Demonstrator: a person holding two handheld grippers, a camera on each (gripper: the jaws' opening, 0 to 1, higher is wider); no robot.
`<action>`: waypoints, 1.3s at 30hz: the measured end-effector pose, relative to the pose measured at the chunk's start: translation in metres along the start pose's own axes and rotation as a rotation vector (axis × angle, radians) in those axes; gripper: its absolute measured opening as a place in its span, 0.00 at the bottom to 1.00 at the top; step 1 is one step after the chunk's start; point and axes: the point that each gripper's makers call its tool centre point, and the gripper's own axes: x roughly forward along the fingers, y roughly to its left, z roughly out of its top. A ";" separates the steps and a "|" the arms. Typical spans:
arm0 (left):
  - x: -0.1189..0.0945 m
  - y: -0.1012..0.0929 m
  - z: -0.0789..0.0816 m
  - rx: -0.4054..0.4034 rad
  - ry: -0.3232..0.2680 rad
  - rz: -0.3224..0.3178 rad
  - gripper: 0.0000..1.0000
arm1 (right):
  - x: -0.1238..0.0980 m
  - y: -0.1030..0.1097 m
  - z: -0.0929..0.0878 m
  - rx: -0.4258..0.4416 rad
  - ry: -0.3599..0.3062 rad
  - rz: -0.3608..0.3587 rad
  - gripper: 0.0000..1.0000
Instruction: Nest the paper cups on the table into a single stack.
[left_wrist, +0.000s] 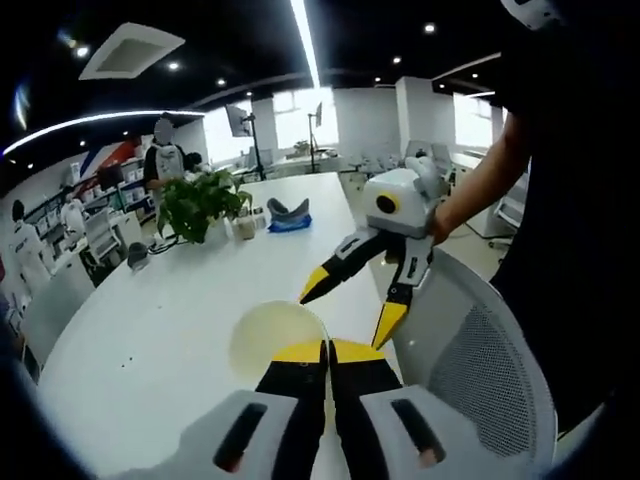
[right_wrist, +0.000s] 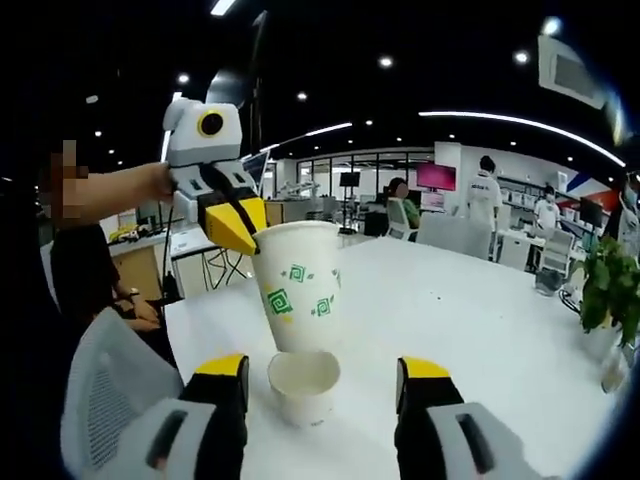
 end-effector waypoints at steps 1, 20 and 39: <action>0.001 0.000 -0.002 0.004 0.009 0.000 0.00 | -0.001 0.000 -0.001 0.002 0.001 -0.004 0.61; 0.018 -0.005 -0.035 0.074 0.172 -0.008 0.00 | -0.006 0.004 -0.019 0.050 0.017 -0.013 0.61; 0.043 -0.009 -0.062 0.109 0.287 -0.039 0.00 | -0.009 -0.001 -0.025 0.066 0.025 -0.033 0.61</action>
